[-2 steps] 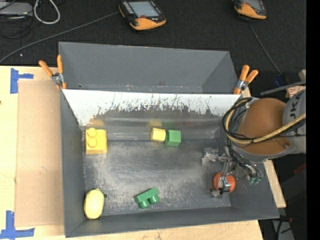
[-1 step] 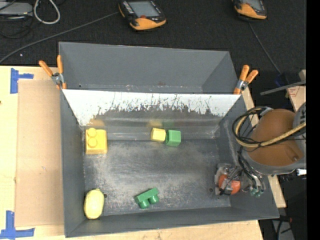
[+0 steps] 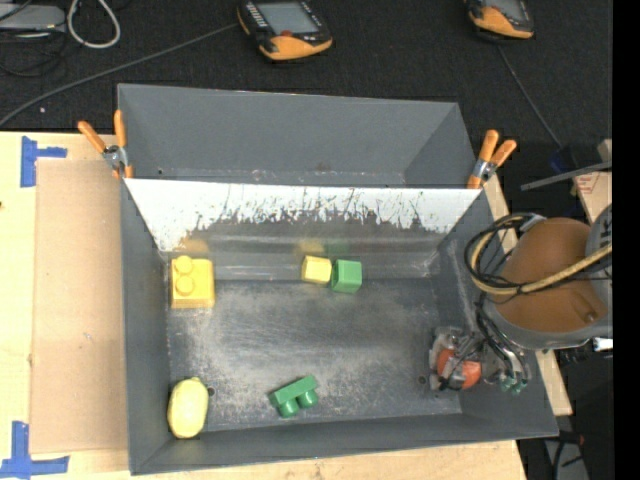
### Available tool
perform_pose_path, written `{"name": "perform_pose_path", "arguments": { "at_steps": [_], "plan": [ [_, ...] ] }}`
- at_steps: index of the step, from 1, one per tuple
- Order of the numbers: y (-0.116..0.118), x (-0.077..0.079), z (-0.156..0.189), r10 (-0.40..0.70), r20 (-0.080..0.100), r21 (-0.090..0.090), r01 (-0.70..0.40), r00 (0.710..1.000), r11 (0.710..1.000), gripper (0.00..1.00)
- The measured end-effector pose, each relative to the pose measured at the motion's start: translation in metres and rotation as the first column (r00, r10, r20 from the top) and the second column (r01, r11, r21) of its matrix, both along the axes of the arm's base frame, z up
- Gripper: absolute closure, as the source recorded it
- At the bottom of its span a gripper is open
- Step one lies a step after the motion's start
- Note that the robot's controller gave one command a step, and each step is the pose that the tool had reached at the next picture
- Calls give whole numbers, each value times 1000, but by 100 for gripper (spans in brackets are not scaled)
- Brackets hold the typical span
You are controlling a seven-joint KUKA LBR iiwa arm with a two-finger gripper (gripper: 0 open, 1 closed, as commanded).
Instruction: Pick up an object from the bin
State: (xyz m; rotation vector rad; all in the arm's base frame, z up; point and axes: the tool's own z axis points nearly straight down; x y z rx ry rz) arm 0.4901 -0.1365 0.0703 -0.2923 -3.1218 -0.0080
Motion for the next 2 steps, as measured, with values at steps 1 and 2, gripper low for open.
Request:
{"name": "perform_pose_path", "arguments": {
  "at_steps": [1, 2],
  "plan": [
    [-3, 15, 56, -13, -3, 1, 13, 1000, 1000, 100],
    [-6, -7, 130, -27, -12, 3, 27, 1000, 1000, 100]
  ]
}}
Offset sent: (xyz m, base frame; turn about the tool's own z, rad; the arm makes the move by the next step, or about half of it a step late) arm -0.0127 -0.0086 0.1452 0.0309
